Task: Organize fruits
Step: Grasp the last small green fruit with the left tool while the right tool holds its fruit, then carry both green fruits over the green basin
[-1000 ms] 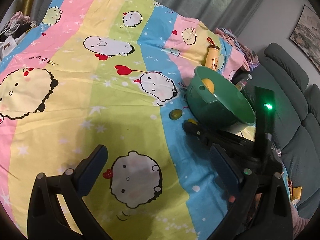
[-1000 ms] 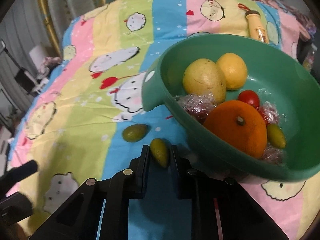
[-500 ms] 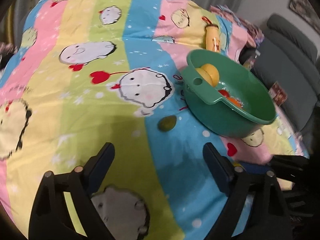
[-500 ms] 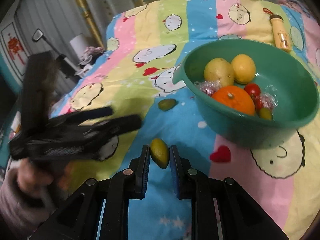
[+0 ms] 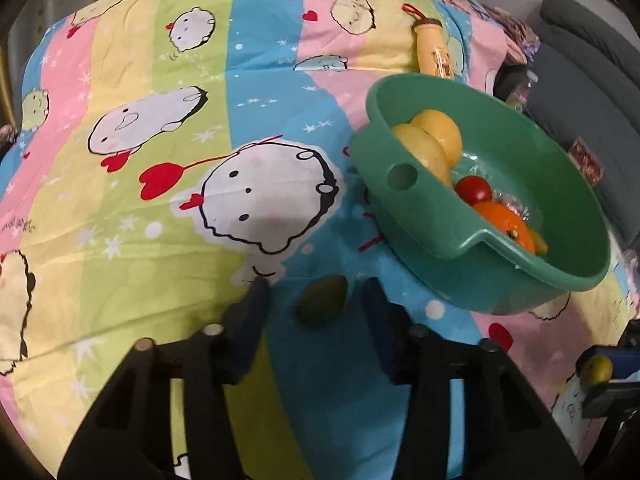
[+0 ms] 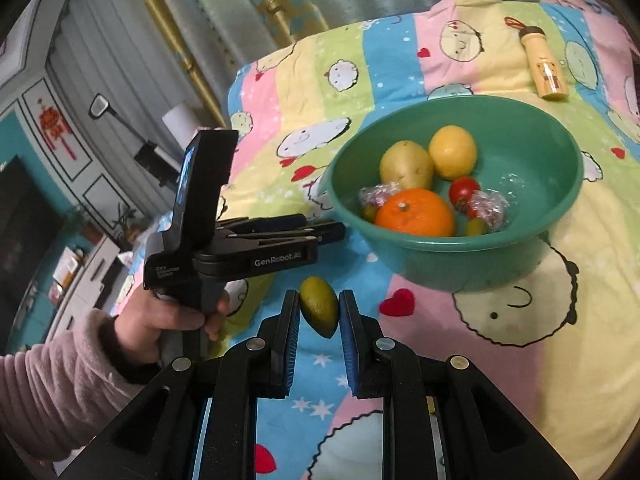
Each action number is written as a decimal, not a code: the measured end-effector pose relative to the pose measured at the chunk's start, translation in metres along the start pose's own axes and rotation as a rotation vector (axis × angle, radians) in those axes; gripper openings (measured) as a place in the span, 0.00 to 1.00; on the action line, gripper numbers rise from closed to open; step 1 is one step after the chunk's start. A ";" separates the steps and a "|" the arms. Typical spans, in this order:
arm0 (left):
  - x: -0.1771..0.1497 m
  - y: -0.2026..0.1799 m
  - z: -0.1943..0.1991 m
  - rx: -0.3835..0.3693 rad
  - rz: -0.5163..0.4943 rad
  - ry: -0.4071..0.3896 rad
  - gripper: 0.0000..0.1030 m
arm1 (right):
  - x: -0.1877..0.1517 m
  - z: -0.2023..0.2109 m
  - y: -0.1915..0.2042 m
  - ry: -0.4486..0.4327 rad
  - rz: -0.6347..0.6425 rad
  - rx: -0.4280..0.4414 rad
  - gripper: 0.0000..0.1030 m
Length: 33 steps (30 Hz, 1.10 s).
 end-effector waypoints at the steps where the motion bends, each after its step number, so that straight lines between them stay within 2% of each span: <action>1: 0.000 -0.001 -0.001 0.010 -0.009 0.003 0.38 | 0.000 0.001 -0.001 -0.003 -0.005 0.004 0.21; 7: 0.000 -0.005 -0.002 0.030 -0.022 0.004 0.34 | 0.000 0.003 -0.005 -0.015 -0.016 0.018 0.21; 14: 0.000 -0.004 -0.002 0.047 -0.003 0.011 0.23 | -0.002 0.003 -0.006 -0.016 -0.019 0.022 0.21; 33: -0.006 0.001 0.012 0.029 0.071 0.025 0.23 | -0.002 0.006 -0.006 -0.015 -0.020 0.028 0.21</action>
Point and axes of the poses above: each gripper's, at about its wrist camera, not at the fingertips, and z roughly against the way its jaws point, y to its left, x to its top, the point moved 6 cm from there along -z, roughly the way its jaws point, and after that the axes turned 9 degrees about x, right-handed, at the moved point
